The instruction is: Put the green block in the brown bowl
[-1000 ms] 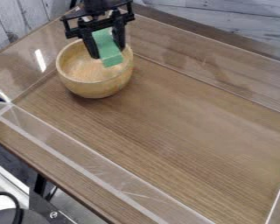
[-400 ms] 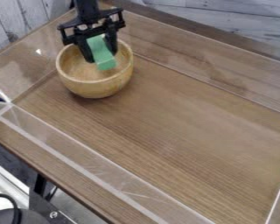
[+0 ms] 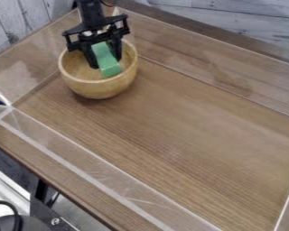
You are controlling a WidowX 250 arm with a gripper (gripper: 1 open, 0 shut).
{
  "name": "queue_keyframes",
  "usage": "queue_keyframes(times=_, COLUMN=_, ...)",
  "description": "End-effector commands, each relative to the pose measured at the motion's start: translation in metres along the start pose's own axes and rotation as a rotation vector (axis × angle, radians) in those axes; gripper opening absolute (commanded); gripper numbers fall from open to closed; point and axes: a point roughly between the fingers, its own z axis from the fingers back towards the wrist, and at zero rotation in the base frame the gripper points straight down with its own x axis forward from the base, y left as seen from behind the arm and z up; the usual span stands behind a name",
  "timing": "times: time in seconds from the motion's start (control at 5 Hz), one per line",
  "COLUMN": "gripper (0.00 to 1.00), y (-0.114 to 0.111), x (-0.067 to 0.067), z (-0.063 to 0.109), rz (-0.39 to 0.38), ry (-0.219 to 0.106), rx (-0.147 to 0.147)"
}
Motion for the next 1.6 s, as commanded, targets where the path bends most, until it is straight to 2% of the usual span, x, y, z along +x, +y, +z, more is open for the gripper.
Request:
queue_keyframes(times=0.0, gripper=0.0, y=-0.005, x=0.013, z=0.02, rz=-0.002, ry=-0.074, rx=-0.033)
queue_keyframes(times=1.4, gripper=0.0, y=-0.005, x=0.02, z=0.004, rz=-0.011, ry=-0.098, rx=-0.012)
